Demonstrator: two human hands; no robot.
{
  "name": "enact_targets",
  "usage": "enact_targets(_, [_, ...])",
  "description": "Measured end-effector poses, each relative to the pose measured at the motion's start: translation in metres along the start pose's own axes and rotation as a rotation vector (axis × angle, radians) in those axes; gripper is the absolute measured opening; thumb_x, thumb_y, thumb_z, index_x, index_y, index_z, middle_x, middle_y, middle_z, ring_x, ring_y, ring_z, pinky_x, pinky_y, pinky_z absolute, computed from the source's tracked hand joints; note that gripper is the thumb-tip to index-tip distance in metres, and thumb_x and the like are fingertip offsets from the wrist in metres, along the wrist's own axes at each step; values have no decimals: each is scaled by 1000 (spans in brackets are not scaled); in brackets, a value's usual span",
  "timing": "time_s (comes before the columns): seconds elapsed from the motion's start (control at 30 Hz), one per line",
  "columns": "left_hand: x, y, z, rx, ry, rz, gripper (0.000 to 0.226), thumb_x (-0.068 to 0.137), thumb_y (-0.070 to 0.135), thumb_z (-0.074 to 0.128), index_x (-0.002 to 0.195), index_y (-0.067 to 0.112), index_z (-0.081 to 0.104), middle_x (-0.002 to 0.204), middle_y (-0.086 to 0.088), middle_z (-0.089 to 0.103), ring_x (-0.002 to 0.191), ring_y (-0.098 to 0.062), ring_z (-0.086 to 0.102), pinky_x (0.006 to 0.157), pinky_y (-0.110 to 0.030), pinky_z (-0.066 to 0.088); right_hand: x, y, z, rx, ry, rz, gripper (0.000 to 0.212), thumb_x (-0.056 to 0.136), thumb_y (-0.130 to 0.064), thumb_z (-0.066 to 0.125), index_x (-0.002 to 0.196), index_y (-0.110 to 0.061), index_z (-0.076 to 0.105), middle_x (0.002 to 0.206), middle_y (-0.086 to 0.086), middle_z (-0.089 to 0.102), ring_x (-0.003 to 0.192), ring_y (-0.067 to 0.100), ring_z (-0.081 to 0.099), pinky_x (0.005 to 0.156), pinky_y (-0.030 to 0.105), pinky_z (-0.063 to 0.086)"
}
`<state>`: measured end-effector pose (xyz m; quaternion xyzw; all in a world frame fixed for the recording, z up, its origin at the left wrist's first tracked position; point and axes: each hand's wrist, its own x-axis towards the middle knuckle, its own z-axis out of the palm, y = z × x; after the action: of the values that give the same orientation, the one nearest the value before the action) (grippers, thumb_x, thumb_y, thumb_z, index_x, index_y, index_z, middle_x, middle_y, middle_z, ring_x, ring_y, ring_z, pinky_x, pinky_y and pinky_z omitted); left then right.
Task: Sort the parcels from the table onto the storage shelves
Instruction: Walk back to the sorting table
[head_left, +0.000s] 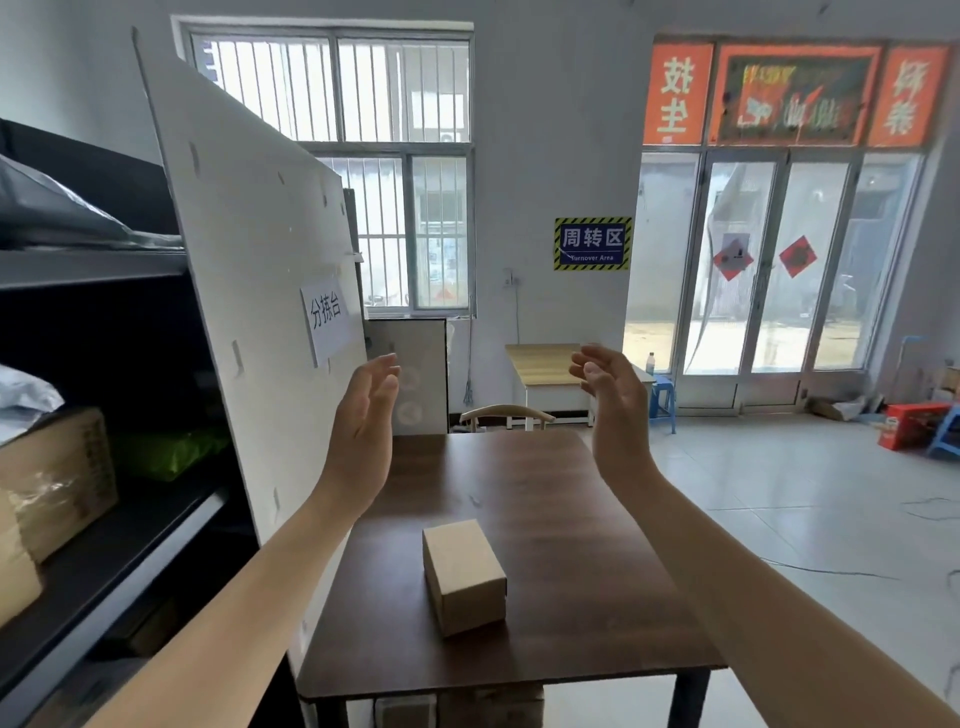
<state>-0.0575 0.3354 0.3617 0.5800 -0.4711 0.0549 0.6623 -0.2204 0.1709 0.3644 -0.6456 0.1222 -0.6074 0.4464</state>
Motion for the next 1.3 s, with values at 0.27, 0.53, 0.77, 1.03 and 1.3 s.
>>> enact_targets(0.27, [52,-40,31,-1,13,12,43,89,38,34,124,18,51,124,-2,58,115,-13,53,88,-3,36,46,43,8,6,-43,1,57,70,-47,48,113,-12,61,104,-7,65,105,11,61,92,19,46])
enact_targets(0.53, [105,-74,75,43,56,37,46,91,37,35,128,13,51,111,19,55,107,7,52,83,4,34,118,93,2,18,-41,-9,52,68,-50,46,107,-19,61,103,0,66,101,14,61,82,7,44])
enact_targets(0.77, [137,-101,91,99,85,26,42,93,37,34,126,17,49,119,5,57,111,-7,53,84,3,35,161,133,9,39,-33,14,54,70,-51,46,109,-19,61,112,6,67,109,22,61,92,25,44])
enact_targets(1.03, [166,-132,99,98,73,38,48,90,40,31,128,16,49,115,9,56,108,3,52,85,2,36,180,172,24,6,-54,45,56,71,-52,45,114,-20,61,112,0,66,110,17,61,85,10,46])
enact_targets(1.3, [208,-183,85,57,36,22,46,90,42,32,131,22,42,114,11,53,106,5,51,79,4,36,201,202,63,-46,-26,39,63,72,-52,43,122,-17,59,121,3,66,115,15,60,95,22,46])
